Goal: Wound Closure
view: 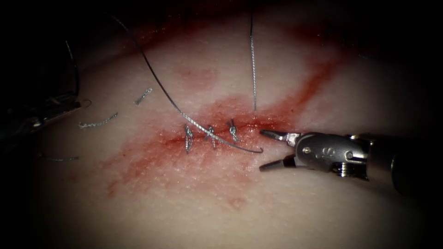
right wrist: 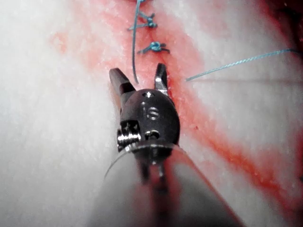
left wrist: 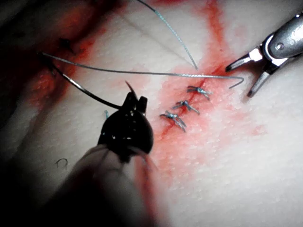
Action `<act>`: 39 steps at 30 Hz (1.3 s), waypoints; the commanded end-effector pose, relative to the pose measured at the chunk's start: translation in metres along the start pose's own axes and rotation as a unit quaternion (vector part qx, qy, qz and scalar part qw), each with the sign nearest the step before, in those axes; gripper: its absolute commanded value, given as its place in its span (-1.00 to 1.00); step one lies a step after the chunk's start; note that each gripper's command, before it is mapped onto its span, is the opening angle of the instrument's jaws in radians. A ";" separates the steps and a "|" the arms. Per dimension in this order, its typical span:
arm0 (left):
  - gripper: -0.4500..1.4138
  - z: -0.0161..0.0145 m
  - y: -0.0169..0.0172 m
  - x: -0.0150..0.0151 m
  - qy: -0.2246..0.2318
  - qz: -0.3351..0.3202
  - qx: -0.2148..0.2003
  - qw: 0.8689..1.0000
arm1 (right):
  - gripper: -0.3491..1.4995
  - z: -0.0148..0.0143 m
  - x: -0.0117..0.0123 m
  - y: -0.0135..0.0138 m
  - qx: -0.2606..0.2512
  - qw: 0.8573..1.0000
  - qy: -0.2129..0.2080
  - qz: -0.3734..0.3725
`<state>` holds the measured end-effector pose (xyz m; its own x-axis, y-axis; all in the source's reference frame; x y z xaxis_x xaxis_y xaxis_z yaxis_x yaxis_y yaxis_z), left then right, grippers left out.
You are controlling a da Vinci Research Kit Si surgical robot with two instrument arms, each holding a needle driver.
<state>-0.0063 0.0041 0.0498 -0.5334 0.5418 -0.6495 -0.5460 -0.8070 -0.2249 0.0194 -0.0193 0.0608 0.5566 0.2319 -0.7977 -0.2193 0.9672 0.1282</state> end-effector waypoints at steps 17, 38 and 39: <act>-0.93 0.0019 0.0003 -0.0009 -0.006 0.007 -0.005 1.000 | -1.00 -0.0025 0.0045 -0.0087 0.106 0.994 0.008 -0.005; -0.93 0.0021 0.0008 -0.0008 -0.009 0.008 -0.008 1.000 | 0.38 -0.0044 0.0124 -0.0123 0.096 0.994 0.045 -0.003; -0.93 0.0021 0.0007 -0.0009 -0.009 0.008 -0.009 1.000 | 0.44 -0.0049 0.0123 -0.0113 0.087 0.995 0.045 -0.004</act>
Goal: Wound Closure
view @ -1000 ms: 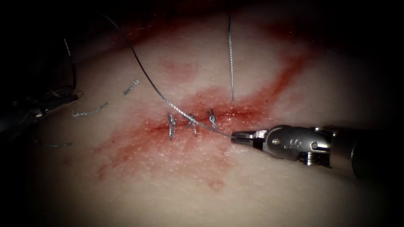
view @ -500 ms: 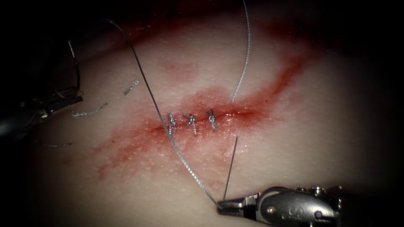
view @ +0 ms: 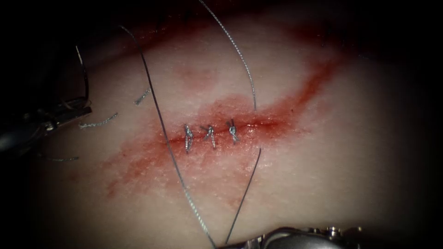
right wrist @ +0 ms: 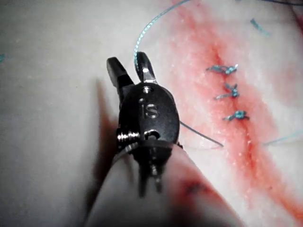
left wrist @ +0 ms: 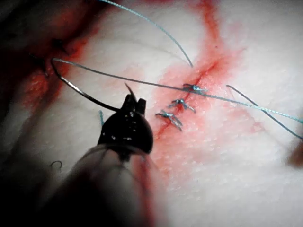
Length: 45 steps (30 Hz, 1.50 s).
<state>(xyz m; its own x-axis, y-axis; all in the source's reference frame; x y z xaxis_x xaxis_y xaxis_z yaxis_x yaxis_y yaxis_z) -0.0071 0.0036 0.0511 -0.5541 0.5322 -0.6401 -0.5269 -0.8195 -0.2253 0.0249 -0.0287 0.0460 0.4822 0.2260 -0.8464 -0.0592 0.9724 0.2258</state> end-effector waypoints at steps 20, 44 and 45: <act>-0.77 0.0006 -0.0022 -0.0013 -0.034 0.041 0.053 0.997 | 0.31 0.0015 -0.0110 0.0087 -0.091 0.990 -0.042 -0.104; -0.78 0.0009 -0.0021 -0.0014 -0.033 0.041 0.055 0.997 | -1.00 0.0019 -0.0096 0.0046 -0.040 0.991 -0.068 -0.108; -0.78 0.0010 -0.0021 -0.0015 -0.033 0.041 0.055 0.997 | -1.00 0.0018 -0.0093 0.0041 -0.037 0.991 -0.070 -0.108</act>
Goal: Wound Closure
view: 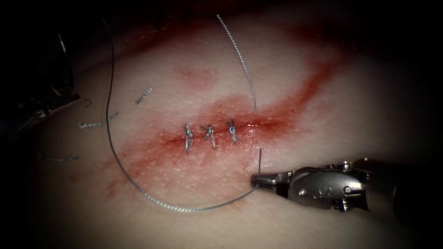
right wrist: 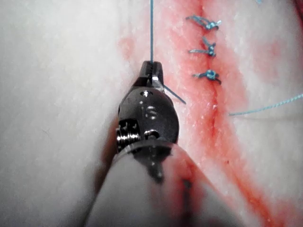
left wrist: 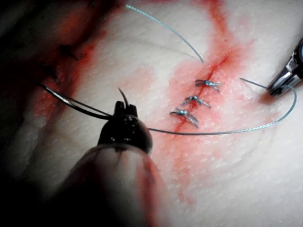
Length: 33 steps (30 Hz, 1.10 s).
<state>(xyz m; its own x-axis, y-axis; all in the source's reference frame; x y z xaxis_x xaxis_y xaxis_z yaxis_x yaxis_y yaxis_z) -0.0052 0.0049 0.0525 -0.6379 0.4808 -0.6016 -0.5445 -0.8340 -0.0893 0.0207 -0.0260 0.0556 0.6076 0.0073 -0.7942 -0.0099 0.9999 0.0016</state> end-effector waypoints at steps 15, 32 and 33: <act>-0.80 0.0008 0.0004 -0.0002 0.001 0.000 -0.001 1.000 | -1.00 -0.0005 0.0050 -0.0054 0.063 0.998 0.013 0.015; -0.77 0.0007 0.0003 -0.0002 0.000 0.000 -0.002 1.000 | 0.56 -0.0083 -0.0004 0.0032 -0.018 0.970 0.088 0.224; -0.77 0.0007 0.0003 -0.0002 0.000 0.000 -0.001 1.000 | 0.56 -0.0080 -0.0010 0.0040 -0.022 0.965 0.091 0.244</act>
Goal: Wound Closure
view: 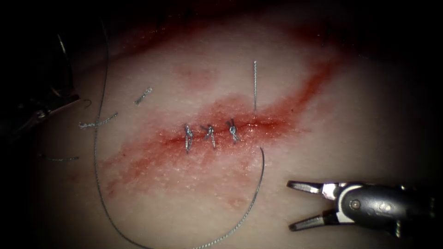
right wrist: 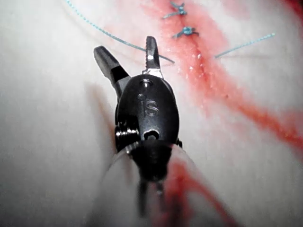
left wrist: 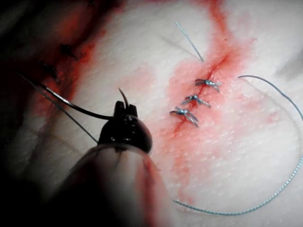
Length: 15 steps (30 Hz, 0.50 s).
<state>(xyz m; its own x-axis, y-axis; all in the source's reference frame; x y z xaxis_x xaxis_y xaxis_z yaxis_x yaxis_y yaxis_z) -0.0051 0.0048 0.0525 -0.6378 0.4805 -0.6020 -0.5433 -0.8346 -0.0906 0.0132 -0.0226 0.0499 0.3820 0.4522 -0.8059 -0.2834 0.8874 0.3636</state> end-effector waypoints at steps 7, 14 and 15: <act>-0.77 0.0007 0.0005 0.0000 0.000 0.000 0.000 1.000 | 0.49 0.0045 -0.0033 0.0074 -0.008 0.994 0.041 0.098; -0.78 0.0008 0.0005 0.0000 0.000 -0.001 -0.001 1.000 | 0.51 0.0080 -0.0071 0.0138 -0.020 0.978 0.081 0.192; -0.80 0.0008 0.0005 0.0000 0.000 -0.001 -0.001 1.000 | 0.53 0.0085 -0.0075 0.0144 -0.022 0.976 0.082 0.201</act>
<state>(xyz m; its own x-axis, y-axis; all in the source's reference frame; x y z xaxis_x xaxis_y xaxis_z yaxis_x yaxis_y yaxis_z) -0.0052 0.0047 0.0524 -0.6375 0.4818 -0.6013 -0.5442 -0.8340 -0.0912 0.0129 -0.0125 0.0645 0.0845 0.7443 -0.6625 -0.4236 0.6286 0.6522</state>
